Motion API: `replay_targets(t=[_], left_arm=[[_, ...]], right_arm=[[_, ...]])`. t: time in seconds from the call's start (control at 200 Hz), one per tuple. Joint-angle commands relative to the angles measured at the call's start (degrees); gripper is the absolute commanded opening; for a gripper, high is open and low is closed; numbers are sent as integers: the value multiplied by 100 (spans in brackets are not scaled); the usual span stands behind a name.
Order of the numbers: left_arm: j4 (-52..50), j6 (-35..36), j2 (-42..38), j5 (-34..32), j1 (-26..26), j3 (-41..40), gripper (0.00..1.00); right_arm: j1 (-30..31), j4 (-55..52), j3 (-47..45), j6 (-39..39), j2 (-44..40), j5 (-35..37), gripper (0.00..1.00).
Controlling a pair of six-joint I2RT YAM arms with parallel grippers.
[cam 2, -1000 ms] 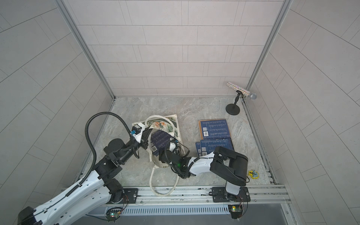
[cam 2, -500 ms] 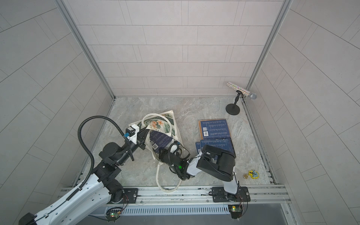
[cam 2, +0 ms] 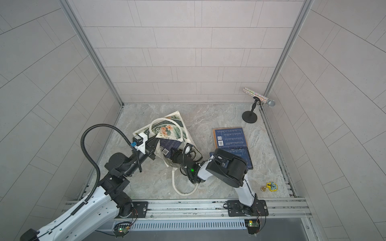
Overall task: Take out the books from the canvas bag
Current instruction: Pick up the book from the canvas bag.
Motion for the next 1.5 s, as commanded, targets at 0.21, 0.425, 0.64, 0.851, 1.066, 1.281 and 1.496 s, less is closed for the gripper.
replay_targets(t=[0.21,0.425,0.64,0.851,1.066,1.281,1.496], left_arm=[[969,6,-57,287,14,261,0],[711,136,-9,130,1,322,0],[221,185,243,-400,-10,540,0],[-358,260,608,-699,-8,809,0],[-556,243,779,-741,-17,919,0],[-583,269,795,-734,-35,937,0],[-597,278,778,-723,-49,923,0]], right_arm=[[-124,362,384,-472,122,-323,67],[-71,-161,106,-537,-393,-166,33],[273,-1425,-52,-1059,-1289,28,40],[502,-2784,-52,-1154,-1919,125,29],[524,-3224,-236,-792,-2219,151,37],[484,-3372,-371,-571,-2251,170,49],[149,-2607,-657,80,-1889,-363,53]])
